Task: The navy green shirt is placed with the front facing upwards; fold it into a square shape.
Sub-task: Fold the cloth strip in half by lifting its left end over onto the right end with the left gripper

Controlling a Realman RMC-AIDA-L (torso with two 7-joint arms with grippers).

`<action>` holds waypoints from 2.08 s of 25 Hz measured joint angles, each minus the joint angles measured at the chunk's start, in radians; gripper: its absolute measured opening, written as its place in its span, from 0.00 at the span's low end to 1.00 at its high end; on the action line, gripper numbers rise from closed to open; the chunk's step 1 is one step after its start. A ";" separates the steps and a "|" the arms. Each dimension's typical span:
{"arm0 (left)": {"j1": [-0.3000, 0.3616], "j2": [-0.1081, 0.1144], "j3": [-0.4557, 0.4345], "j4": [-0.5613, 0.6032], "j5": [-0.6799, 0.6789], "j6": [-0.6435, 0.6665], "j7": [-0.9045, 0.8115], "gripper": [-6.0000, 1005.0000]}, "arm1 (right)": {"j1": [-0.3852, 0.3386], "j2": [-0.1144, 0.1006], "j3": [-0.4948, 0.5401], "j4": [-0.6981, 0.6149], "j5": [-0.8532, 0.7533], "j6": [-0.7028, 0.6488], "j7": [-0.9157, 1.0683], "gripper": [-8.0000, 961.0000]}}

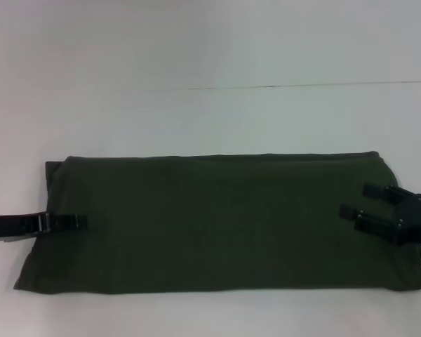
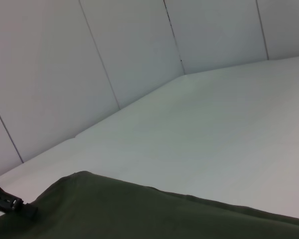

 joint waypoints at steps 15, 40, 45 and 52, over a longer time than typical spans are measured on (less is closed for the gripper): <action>-0.016 -0.001 0.003 -0.007 -0.004 0.000 0.005 0.36 | 0.002 0.000 0.000 0.007 0.000 0.009 0.000 0.89; 0.029 0.022 -0.092 0.079 0.001 0.000 0.007 0.11 | 0.026 0.000 0.000 0.010 0.001 0.027 0.000 0.89; 0.013 0.018 -0.089 0.082 -0.075 0.092 0.009 0.11 | 0.040 0.000 -0.010 0.028 0.001 0.040 0.000 0.89; -0.023 -0.019 -0.068 0.115 -0.230 0.211 0.011 0.11 | 0.053 0.002 -0.065 0.047 0.000 0.060 -0.006 0.89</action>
